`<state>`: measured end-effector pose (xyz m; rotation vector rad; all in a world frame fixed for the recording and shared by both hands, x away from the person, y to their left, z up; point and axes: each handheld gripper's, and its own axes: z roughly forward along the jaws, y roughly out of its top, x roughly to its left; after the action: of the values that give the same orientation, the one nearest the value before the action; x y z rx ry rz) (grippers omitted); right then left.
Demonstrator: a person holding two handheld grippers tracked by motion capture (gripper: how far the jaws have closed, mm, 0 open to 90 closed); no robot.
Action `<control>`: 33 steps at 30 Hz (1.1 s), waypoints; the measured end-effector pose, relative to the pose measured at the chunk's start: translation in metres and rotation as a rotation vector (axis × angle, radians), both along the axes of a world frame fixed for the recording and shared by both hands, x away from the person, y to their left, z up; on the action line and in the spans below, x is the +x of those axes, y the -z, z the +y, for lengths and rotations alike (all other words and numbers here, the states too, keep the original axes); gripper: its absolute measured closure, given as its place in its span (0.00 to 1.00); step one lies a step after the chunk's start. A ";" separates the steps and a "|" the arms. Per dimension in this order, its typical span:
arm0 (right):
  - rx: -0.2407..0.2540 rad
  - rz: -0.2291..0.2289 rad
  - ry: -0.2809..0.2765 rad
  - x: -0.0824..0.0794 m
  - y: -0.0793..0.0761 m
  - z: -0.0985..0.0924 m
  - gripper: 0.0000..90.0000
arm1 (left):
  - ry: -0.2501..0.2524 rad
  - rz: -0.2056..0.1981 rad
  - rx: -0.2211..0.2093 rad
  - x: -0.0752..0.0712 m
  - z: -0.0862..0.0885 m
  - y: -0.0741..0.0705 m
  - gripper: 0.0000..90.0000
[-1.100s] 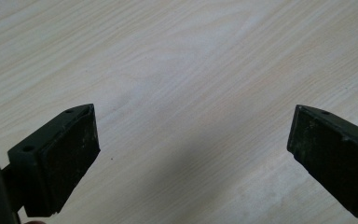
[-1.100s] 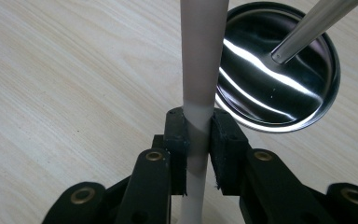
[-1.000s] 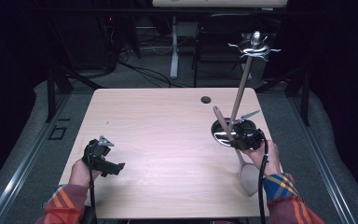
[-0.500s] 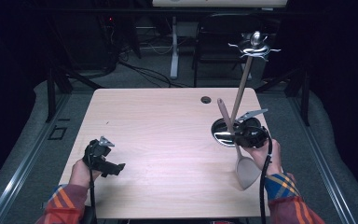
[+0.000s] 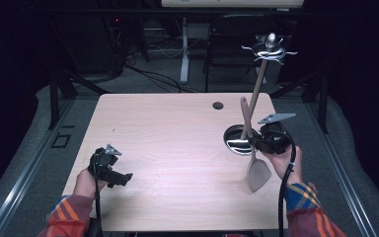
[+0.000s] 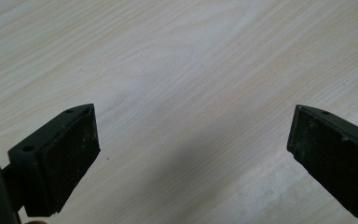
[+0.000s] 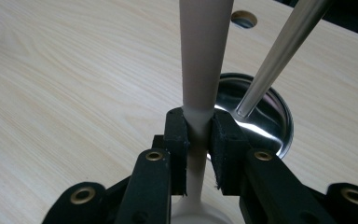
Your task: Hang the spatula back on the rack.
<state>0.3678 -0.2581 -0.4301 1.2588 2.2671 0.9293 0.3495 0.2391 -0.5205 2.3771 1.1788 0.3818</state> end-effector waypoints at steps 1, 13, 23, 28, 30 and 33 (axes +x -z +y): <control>0.004 -0.005 0.004 0.000 -0.001 -0.001 0.86 | -0.002 -0.001 -0.002 0.000 0.000 0.000 0.02; 0.019 -0.074 0.029 -0.004 -0.012 -0.007 0.86 | 0.002 -0.001 0.000 0.000 0.000 0.000 0.02; 0.020 -0.126 0.054 -0.005 -0.021 -0.008 0.86 | 0.005 0.003 0.004 0.000 0.000 0.000 0.02; 0.021 -0.141 0.062 -0.005 -0.026 -0.009 0.86 | 0.006 0.003 0.006 0.000 0.000 0.000 0.02; 0.020 -0.145 0.064 -0.005 -0.028 -0.011 0.86 | 0.006 0.003 0.007 0.000 0.000 0.001 0.02; 0.025 -0.159 0.074 -0.004 -0.031 -0.012 0.86 | 0.008 0.004 0.006 0.000 -0.001 0.001 0.02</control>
<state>0.3637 -0.2698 -0.3993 1.2243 2.0796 0.9961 0.3497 0.2383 -0.5216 2.3879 1.1716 0.3780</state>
